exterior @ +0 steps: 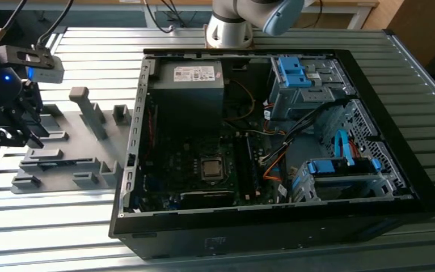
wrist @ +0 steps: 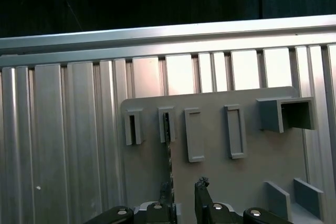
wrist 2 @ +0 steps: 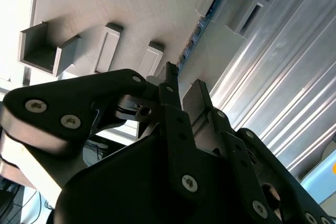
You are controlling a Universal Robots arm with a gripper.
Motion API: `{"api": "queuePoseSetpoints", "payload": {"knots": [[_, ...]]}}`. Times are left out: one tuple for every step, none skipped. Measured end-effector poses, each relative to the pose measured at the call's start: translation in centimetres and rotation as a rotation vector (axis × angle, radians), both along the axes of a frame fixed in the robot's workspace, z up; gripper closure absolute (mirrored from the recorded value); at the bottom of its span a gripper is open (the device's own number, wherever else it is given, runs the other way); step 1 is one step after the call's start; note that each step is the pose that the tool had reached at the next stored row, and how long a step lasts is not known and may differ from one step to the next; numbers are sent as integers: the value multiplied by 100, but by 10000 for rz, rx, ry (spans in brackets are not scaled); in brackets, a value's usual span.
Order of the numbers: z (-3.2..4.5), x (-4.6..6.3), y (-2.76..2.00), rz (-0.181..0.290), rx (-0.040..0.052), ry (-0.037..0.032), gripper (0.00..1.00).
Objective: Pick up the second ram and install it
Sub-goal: 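Pick up the second ram and move it above second insertion slot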
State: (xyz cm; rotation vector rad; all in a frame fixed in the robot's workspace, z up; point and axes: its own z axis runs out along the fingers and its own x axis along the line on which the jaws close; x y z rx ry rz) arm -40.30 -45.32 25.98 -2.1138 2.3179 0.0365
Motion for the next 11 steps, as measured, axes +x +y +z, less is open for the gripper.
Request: {"api": "queuePoseSetpoints", "payload": {"knots": [[0, 0, 0, 0, 0, 0, 68], [-3, 0, 0, 0, 0, 0, 68], [-5, 0, 0, 0, 0, 0, 68], [-5, 0, 0, 0, 0, 0, 68], [-6, 0, 0, 0, 0, 1, 68], [-6, 0, 0, 0, 0, 0, 68], [-6, 0, 0, 0, 0, 0, 68], [-6, 0, 0, 0, 0, 1, 68], [-7, 0, 0, 0, 0, 0, 68], [-7, 0, 0, 0, 0, 1, 68], [-7, 0, 0, 0, 0, 0, 68]]}}
